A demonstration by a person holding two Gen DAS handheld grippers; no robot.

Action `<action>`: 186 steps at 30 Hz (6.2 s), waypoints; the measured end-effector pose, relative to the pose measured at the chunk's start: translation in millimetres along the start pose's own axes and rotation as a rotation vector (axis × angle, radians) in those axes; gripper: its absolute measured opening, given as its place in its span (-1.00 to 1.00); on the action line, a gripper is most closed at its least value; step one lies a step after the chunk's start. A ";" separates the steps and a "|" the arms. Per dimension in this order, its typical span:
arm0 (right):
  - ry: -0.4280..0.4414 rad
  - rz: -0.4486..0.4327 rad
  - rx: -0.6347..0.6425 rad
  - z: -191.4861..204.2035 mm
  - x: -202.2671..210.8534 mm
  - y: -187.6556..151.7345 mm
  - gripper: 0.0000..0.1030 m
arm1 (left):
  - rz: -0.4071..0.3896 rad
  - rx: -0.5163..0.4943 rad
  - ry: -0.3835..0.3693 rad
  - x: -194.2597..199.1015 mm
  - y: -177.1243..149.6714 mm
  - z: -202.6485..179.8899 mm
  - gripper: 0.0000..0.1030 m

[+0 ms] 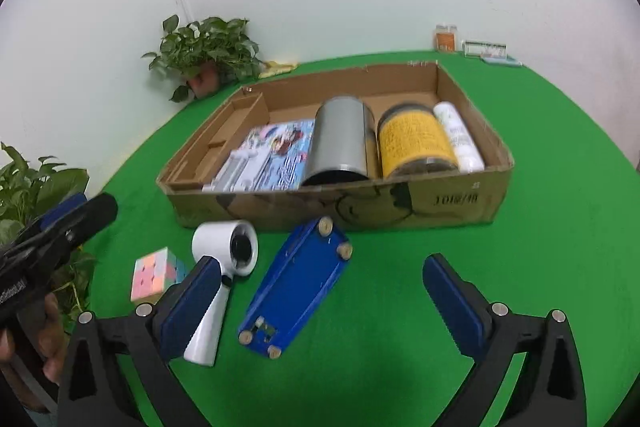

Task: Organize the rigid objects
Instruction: 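Open the right tool and withdraw from the box, then reach the right tool to the blue stapler and grasp it, then lift the blue stapler and lower it into the box beside the white device, then open the right tool and withdraw from the box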

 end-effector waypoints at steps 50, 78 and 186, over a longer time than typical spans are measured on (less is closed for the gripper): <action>-0.140 0.124 0.025 -50.0 -11.5 -97.3 0.41 | 0.307 0.105 -0.286 -2.2 -86.6 -64.3 0.97; 0.011 0.194 -0.137 -9.5 36.3 -166.5 -0.05 | 0.673 0.090 -0.604 -9.3 -156.3 -165.7 0.26; -0.092 -0.120 0.103 24.8 -4.0 16.4 0.98 | 0.006 0.038 -0.017 -25.6 -4.8 15.1 0.35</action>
Point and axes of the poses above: each gripper's, at about its wrist camera, not at the fingertips, and x roughly against the way its jaws point, z to its left, y to its top, the point moved 10 cm from there along -x, roughly the way its jaws point, and after that the axes turned 9 degrees about y, right-handed, at the moved point
